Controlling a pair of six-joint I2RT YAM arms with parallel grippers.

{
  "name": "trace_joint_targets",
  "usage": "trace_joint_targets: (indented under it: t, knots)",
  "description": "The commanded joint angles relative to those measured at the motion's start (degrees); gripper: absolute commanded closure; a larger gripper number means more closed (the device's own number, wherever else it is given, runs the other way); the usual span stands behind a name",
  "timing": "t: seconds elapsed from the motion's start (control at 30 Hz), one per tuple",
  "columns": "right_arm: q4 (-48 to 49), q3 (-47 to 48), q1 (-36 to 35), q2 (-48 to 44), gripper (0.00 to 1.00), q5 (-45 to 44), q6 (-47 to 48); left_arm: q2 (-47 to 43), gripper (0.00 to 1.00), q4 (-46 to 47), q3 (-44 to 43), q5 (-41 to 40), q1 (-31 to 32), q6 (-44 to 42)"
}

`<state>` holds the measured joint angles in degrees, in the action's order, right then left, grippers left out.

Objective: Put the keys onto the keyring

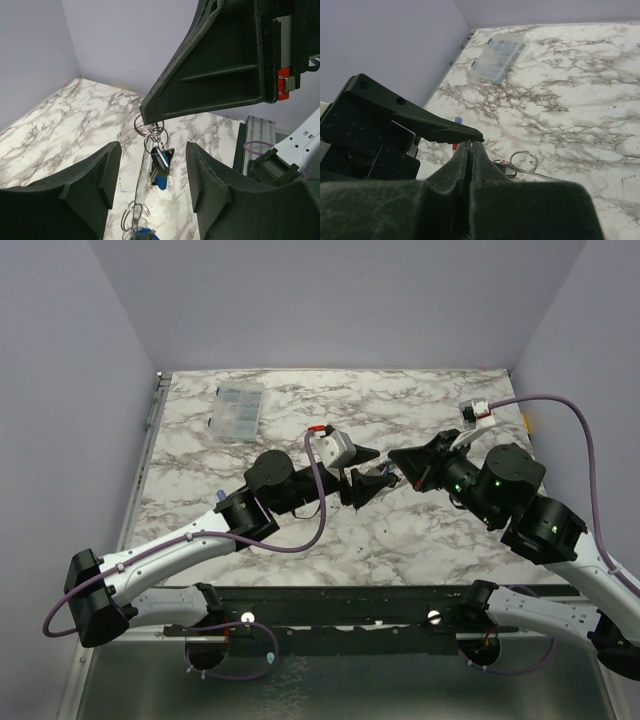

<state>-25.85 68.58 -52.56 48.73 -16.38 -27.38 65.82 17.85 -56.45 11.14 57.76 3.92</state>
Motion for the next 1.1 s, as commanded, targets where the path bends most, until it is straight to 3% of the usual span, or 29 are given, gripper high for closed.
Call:
trace_joint_targets:
  t: [0.0,0.4,0.67,1.03,1.07]
  knots:
    - [1.41,1.53,-0.18,-0.26,0.99,1.18,0.15,0.67,0.42,2.82,-0.1,-1.07,-0.1,-0.45]
    - [1.99,2.59,-0.18,0.25,0.99,1.62,-0.1,3.83,0.56,6.34,1.3,-1.88,-0.04,-0.83]
    - [1.86,2.89,-0.18,0.48,0.99,1.44,-0.05,4.42,1.0,9.99,2.85,-2.87,-0.06,-1.01]
    - [1.68,3.12,-0.18,0.96,0.99,0.94,-0.31,3.06,1.0,11.42,5.31,-2.19,-0.04,-1.5]
    - [1.68,3.14,-0.18,1.05,0.99,0.98,-0.35,2.98,0.94,11.34,5.33,-1.35,-0.06,-1.42]
